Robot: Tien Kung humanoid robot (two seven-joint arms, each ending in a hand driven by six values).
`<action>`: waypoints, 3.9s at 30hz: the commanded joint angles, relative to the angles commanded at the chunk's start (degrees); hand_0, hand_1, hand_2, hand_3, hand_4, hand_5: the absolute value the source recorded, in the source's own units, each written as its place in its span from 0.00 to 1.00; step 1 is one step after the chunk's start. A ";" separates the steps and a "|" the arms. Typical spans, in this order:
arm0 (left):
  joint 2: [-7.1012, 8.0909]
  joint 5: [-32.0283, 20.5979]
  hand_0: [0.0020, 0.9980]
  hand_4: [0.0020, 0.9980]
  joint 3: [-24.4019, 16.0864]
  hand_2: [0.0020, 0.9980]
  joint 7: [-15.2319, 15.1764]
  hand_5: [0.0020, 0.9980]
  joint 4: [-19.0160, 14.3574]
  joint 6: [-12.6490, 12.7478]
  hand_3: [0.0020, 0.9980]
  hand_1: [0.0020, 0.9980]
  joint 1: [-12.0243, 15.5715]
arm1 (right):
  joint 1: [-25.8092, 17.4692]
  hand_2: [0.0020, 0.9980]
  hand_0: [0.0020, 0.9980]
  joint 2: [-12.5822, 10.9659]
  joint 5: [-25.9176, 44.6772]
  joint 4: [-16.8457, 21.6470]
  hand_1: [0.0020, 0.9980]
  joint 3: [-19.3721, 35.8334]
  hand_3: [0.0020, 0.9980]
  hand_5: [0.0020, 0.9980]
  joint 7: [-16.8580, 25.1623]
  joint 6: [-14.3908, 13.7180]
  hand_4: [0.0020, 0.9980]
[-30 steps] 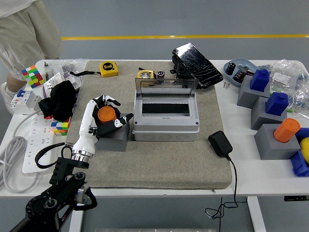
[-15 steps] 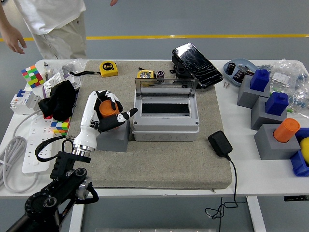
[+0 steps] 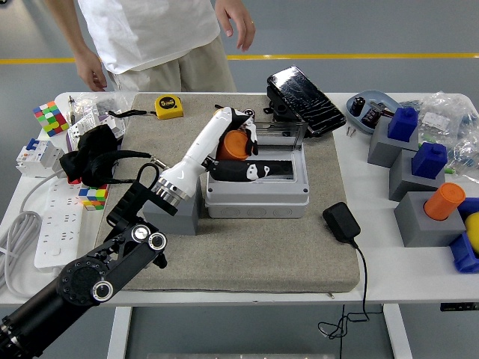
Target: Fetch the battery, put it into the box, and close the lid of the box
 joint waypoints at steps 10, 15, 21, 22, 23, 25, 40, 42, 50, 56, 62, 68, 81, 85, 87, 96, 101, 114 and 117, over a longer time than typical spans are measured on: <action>-1.23 11.62 0.03 1.00 7.10 0.10 9.00 0.18 7.93 -2.18 0.17 0.01 -9.97 | 0.19 0.66 0.64 -0.04 0.81 0.00 0.65 -0.98 0.58 0.58 0.01 -0.01 0.98; -1.23 14.12 0.03 1.00 8.45 0.10 10.23 0.18 11.97 -2.01 0.17 0.01 -11.98 | 0.19 0.66 0.64 -0.06 0.86 0.00 0.65 -1.26 0.58 0.58 -0.04 0.02 0.98; -1.23 14.41 0.13 1.00 9.61 0.14 9.06 0.26 14.81 -0.99 0.22 0.08 -12.77 | 0.22 0.66 0.64 -0.06 1.11 0.00 0.65 -1.86 0.58 0.58 -0.02 0.05 0.98; -1.23 14.20 0.16 1.00 9.85 0.20 8.85 0.30 15.24 -0.98 0.34 0.17 -12.83 | 0.20 0.66 0.64 -0.09 1.43 0.00 0.65 -2.27 0.58 0.58 0.08 0.05 0.98; -1.23 14.01 0.16 1.00 10.10 0.20 8.70 0.30 15.55 -1.08 0.34 0.17 -12.88 | 0.22 0.66 0.64 -0.13 1.87 0.00 0.65 -2.83 0.58 0.58 0.21 0.06 0.98; -1.23 13.79 0.16 1.00 10.53 0.20 8.35 0.30 15.69 -1.27 0.34 0.17 -12.82 | 0.27 0.66 0.64 -0.22 2.63 0.00 0.65 -3.72 0.58 0.58 0.44 0.07 0.98; -1.23 14.69 0.61 1.00 10.78 0.68 6.42 0.40 15.75 -0.96 0.77 0.69 -12.07 | 0.13 0.66 0.64 -0.25 2.80 0.00 0.65 -4.40 0.58 0.58 0.47 0.11 0.98; -1.23 14.75 0.61 1.00 10.71 0.68 6.54 0.40 15.36 -0.99 0.77 0.69 -11.90 | 0.12 0.66 0.64 -0.24 2.92 0.00 0.65 -4.53 0.58 0.58 0.53 0.11 0.98; -1.23 13.40 0.54 1.00 8.57 0.66 3.78 0.44 8.80 1.35 0.76 0.67 -10.58 | -0.03 0.66 0.64 -0.27 2.76 0.00 0.65 -4.38 0.58 0.58 0.53 0.08 0.98; -1.23 13.84 0.56 1.00 4.02 0.66 2.34 0.48 5.14 2.61 0.74 0.67 -10.13 | -0.14 0.66 0.64 -0.24 2.74 0.00 0.65 -4.38 0.58 0.58 0.55 0.07 0.98; -1.23 15.72 0.81 1.00 0.73 0.80 10.11 0.61 6.82 -2.34 0.81 0.84 -10.53 | -0.13 0.66 0.64 -0.16 3.13 0.00 0.65 -4.54 0.58 0.58 0.68 0.05 0.98; -1.23 16.94 0.79 1.00 0.61 0.79 18.45 0.64 4.58 -8.14 0.80 0.83 -9.88 | -0.34 0.66 0.64 -0.13 2.79 0.00 0.65 -4.13 0.58 0.58 0.68 0.04 0.98; -1.23 12.82 0.58 1.00 1.69 0.72 34.99 0.68 -7.25 -19.92 0.78 0.74 -7.04 | -0.42 0.66 0.64 -0.03 2.95 0.00 0.65 -4.02 0.58 0.58 0.82 -0.01 0.98; -0.78 11.62 0.53 1.00 2.20 0.71 38.39 0.69 -9.76 -21.84 0.78 0.72 -6.03 | -0.47 0.66 0.64 0.03 2.91 0.00 0.65 -3.94 0.58 0.58 0.84 -0.01 0.98; -0.45 10.97 0.53 1.00 2.23 0.71 39.70 0.69 -10.29 -22.93 0.78 0.72 -5.68 | -0.50 0.66 0.64 0.05 2.80 0.00 0.65 -3.84 0.58 0.58 0.82 -0.01 0.98; 0.14 9.78 0.49 1.00 1.08 0.70 38.04 0.70 -11.66 -22.56 0.78 0.69 -4.31 | -0.42 0.66 0.64 0.12 2.67 0.00 0.65 -3.69 0.58 0.58 0.82 0.00 0.98; 0.55 5.96 0.49 1.00 -2.17 0.70 29.62 0.68 -12.55 -15.62 0.77 0.69 -0.77 | -0.41 0.66 0.64 0.21 2.68 0.00 0.65 -3.62 0.58 0.58 0.83 -0.02 0.98; 6.17 -17.50 0.49 1.00 -11.45 0.66 4.81 0.59 -13.47 -6.06 0.73 0.67 12.91 | -0.18 0.66 0.64 0.43 1.94 0.00 0.65 -2.19 0.58 0.58 0.55 -0.03 0.98; 7.07 -19.17 0.49 1.00 -15.52 0.66 2.01 0.59 -14.20 -5.83 0.73 0.67 16.20 | 0.00 0.66 0.64 0.31 1.75 0.00 0.65 -1.85 0.58 0.58 0.50 -0.06 0.98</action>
